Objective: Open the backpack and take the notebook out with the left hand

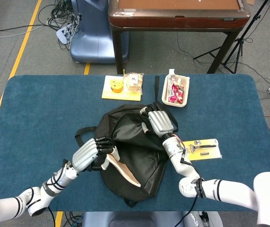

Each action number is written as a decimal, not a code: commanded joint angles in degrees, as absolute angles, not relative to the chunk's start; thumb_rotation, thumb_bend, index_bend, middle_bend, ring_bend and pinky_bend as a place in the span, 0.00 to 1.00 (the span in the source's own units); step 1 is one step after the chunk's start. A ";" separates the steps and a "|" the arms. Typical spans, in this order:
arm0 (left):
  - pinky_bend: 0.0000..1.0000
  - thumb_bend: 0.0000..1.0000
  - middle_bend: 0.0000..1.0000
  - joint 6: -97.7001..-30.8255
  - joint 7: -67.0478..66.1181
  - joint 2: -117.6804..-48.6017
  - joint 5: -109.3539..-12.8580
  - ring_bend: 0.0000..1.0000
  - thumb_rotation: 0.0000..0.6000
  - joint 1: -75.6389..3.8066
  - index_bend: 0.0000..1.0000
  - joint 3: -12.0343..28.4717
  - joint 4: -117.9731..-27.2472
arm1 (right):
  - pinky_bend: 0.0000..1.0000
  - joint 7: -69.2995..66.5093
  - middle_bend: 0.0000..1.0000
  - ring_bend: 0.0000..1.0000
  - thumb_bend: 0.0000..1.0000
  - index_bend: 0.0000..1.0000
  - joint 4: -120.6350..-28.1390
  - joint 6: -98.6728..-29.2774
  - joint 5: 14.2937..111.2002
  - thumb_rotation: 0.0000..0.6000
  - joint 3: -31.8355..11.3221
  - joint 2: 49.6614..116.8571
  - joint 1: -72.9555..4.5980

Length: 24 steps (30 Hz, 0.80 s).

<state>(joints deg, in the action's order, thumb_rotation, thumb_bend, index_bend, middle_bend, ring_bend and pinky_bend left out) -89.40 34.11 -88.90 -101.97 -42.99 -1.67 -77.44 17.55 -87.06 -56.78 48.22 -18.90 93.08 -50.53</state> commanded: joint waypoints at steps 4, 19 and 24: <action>0.33 0.67 0.59 -90.18 39.54 -82.12 -99.80 0.45 1.00 -41.00 0.58 -0.23 -86.94 | 0.06 17.59 0.26 0.09 0.90 0.55 -88.93 -55.70 49.32 1.00 -17.62 92.10 -50.30; 0.33 0.67 0.60 -91.60 38.66 -74.42 -95.53 0.45 1.00 -37.03 0.58 4.67 -92.40 | 0.04 17.34 0.04 0.00 0.06 0.00 -105.09 -47.67 54.03 1.00 -12.97 83.18 -50.95; 0.33 0.67 0.60 -90.05 35.62 -73.91 -93.33 0.45 1.00 -36.38 0.58 6.24 -90.32 | 0.04 15.65 0.04 0.00 0.00 0.00 -109.65 -50.77 59.68 1.00 -11.43 79.32 -48.14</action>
